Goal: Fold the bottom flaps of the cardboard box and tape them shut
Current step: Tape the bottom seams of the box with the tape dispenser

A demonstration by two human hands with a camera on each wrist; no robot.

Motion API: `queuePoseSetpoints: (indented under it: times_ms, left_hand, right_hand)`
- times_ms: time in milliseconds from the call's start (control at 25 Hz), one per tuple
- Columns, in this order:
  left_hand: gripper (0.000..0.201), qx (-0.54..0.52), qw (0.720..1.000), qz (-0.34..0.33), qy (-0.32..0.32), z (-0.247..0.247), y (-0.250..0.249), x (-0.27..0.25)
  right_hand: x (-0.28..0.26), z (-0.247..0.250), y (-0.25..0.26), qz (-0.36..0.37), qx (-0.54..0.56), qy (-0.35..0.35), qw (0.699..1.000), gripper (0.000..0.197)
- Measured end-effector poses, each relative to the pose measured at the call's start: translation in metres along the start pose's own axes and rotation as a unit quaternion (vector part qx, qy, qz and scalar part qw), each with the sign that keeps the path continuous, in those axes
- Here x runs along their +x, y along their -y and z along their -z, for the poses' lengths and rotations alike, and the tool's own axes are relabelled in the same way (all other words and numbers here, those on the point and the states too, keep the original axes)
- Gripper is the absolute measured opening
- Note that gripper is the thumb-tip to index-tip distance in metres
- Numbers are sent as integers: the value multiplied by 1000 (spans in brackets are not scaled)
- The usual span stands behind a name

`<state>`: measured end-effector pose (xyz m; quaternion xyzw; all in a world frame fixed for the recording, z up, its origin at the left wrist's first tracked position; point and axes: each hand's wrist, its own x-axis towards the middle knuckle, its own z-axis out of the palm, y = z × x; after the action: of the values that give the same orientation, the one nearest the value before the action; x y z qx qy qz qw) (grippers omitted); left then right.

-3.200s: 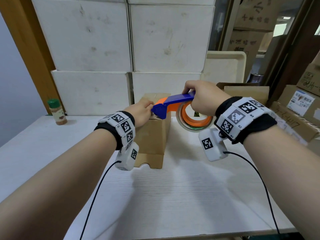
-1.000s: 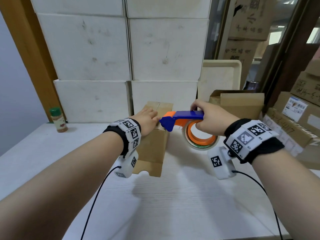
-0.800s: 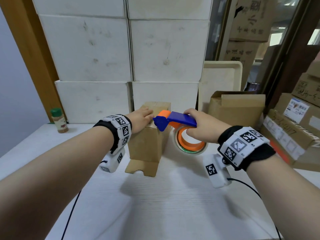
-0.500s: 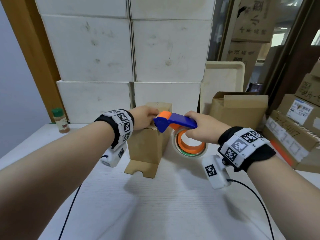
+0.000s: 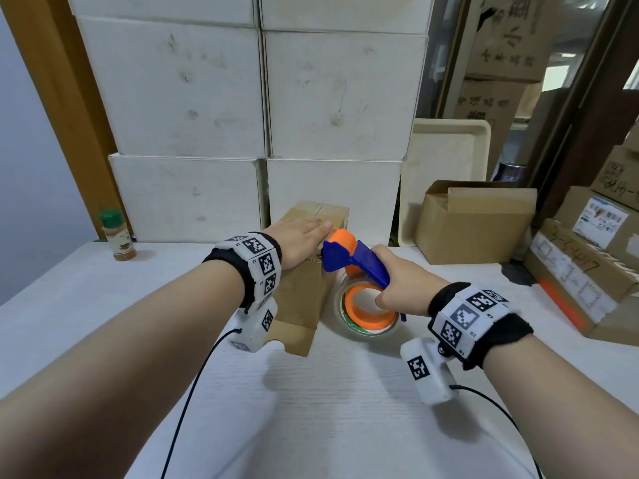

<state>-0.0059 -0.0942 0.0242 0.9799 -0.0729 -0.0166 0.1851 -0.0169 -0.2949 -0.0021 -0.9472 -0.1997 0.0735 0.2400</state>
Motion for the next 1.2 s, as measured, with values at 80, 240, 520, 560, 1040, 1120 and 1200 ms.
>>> queuePoseSetpoints:
  times_ms: [80, 240, 520, 560, 1040, 1120, 1200]
  left_hand:
    - [56, 0, 1000, 1, 9, -1, 0, 2]
    - [54, -14, 999, -2, 31, -1, 5, 8]
    - [54, -28, 999, -2, 30, 1, 3, 3]
    - [53, -39, 999, 1, 27, 3, 0, 0]
    - [61, 7, 1000, 1, 27, -2, 1, 0]
    - [60, -1, 999, -4, 33, -1, 1, 1]
    - [59, 2, 1000, -2, 30, -2, 0, 0]
  right_hand:
    - [-1, -3, -3, -1, 17, -6, 1000, 45]
    - [-1, -10, -9, -2, 41, -13, 999, 54]
    - [0, -11, -13, 9, 64, -21, 998, 64]
    - [-1, -11, -13, 12, 68, -23, 997, 63]
    - [-9, -4, -13, 13, 45, -35, 998, 72]
    - [-8, -7, -15, 14, 56, -39, 998, 72]
    - [-9, -11, -17, 16, 61, -41, 997, 72]
